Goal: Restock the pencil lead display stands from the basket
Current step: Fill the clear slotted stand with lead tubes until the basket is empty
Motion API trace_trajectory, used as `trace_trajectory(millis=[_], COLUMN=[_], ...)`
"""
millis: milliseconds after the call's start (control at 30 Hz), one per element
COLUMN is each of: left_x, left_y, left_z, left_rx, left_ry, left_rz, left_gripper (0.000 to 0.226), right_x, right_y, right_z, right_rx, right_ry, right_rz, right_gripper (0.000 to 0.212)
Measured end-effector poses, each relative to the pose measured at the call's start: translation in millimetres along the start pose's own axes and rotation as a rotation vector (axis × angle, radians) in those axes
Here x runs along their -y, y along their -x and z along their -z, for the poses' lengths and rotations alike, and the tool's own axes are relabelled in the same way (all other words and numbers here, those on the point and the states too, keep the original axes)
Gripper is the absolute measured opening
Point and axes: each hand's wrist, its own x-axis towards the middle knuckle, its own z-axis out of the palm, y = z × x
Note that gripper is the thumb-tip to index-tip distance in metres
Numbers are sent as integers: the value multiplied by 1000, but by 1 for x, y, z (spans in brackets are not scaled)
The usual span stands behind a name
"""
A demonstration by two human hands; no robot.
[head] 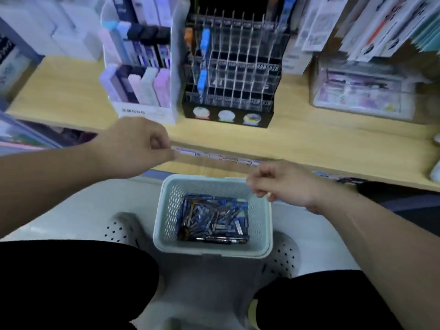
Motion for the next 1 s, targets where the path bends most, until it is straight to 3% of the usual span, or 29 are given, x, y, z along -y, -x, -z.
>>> trace_trajectory(millis=[100,200,300,467,567,733,1000], left_x=[47,89,113,119,123,122,121], left_y=[0,-2,0,28,41,48,50], left_z=[-44,-94,-137,-187,-205,-221,-228], left_rx=[211,298,254,117,90,26,-53], left_ry=[63,69,90,369,441,497,433], left_rz=[152,298,365,301,308,293,280], left_gripper=[22,37,51,38,36,30,37], right_x=[-19,-29,-37,-66,-93,-123,-137], right_y=[-7,-26,-61,-114,-120,-125,-136], right_z=[-28,-56,-83,-127,-156,-182,-189], right_rx=[99,219,286,282,183,-143,-44], right_ry=[158,204,221,279,272,207,476], right_rz=[-21,-102,-201,-450,-537,-548,-501], right_gripper=[8,12,24,57,62,81,87])
